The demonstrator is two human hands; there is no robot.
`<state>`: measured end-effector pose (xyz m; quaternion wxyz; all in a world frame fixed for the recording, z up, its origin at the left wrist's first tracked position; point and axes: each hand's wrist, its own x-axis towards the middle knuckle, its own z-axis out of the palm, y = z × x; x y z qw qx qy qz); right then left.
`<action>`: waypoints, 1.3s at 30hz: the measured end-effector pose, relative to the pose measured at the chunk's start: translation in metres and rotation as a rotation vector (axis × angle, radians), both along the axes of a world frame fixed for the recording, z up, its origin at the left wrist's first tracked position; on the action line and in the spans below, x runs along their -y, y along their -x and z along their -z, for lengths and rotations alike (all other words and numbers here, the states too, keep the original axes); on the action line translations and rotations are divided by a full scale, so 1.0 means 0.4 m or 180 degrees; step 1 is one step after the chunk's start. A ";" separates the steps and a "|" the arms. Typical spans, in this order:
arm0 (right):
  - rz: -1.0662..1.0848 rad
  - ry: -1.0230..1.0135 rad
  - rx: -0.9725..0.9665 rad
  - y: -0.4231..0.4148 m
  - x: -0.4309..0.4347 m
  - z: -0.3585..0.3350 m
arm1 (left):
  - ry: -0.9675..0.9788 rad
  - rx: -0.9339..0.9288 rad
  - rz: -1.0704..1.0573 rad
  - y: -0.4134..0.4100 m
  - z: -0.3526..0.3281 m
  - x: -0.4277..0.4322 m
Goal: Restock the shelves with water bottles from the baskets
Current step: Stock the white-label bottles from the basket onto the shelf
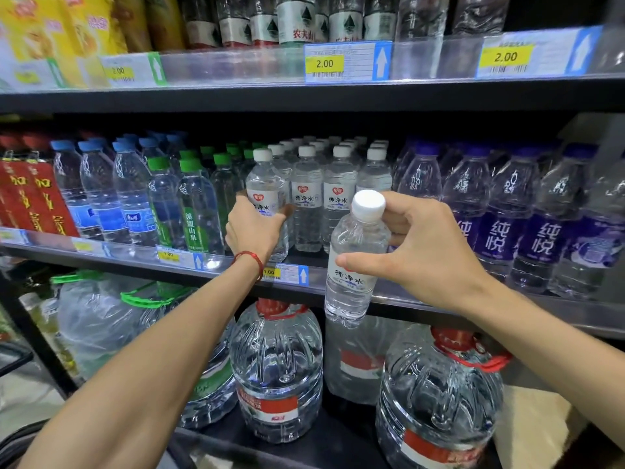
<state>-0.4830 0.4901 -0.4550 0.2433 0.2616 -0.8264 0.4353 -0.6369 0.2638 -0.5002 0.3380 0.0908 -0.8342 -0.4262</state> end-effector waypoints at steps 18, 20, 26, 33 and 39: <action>-0.0027 -0.0127 -0.0643 -0.012 0.060 -0.025 | 0.3624 -0.0007 0.0540 -0.261 -0.060 0.139; -0.0007 -0.0185 -0.0843 -0.001 0.072 -0.029 | 0.3851 0.0133 0.0664 -0.278 -0.056 0.152; 0.0032 -0.0404 -0.0981 0.091 0.111 -0.042 | 0.4116 0.0531 0.0876 -0.301 -0.041 0.159; 0.0029 -0.0524 -0.0217 0.245 0.141 0.002 | 0.4245 0.0818 0.1029 -0.303 -0.030 0.164; 0.0274 -0.0589 0.0571 0.325 0.172 -0.030 | 0.3962 0.0948 0.1236 -0.270 -0.010 0.172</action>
